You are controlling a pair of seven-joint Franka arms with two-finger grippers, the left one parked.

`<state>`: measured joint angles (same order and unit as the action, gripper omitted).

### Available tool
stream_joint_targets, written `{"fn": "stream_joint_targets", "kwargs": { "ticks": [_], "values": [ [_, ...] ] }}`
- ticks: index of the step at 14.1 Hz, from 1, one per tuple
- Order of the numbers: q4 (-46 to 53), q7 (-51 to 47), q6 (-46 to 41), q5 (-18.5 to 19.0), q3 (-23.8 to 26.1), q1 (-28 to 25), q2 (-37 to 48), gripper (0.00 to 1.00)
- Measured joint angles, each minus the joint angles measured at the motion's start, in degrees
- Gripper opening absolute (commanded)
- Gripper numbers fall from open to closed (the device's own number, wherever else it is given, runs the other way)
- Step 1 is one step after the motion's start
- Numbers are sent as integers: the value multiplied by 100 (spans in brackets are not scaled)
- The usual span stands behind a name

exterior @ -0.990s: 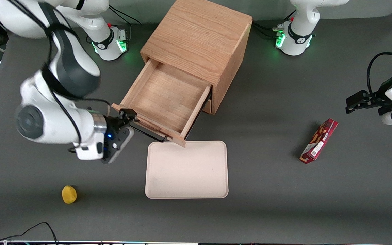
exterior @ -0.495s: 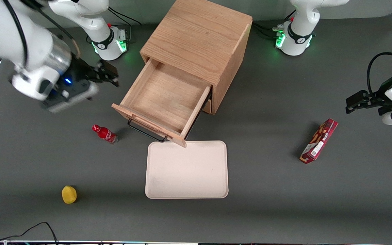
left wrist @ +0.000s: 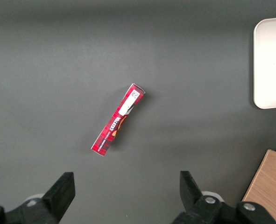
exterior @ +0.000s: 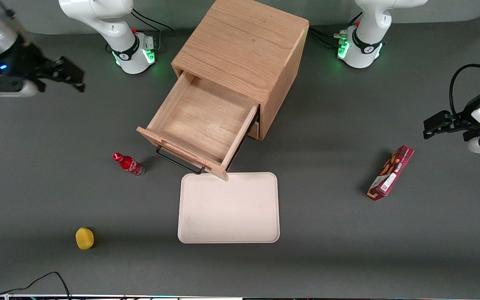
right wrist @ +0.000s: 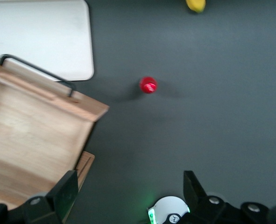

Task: Open upper drawer

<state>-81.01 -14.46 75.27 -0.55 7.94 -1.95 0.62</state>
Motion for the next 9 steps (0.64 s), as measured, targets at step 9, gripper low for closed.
{"fn": "stream_joint_targets", "kwargs": {
  "ticks": [9],
  "values": [
    [-3304,207,2183,-188,-572,3,1841,100]
  ]
}}
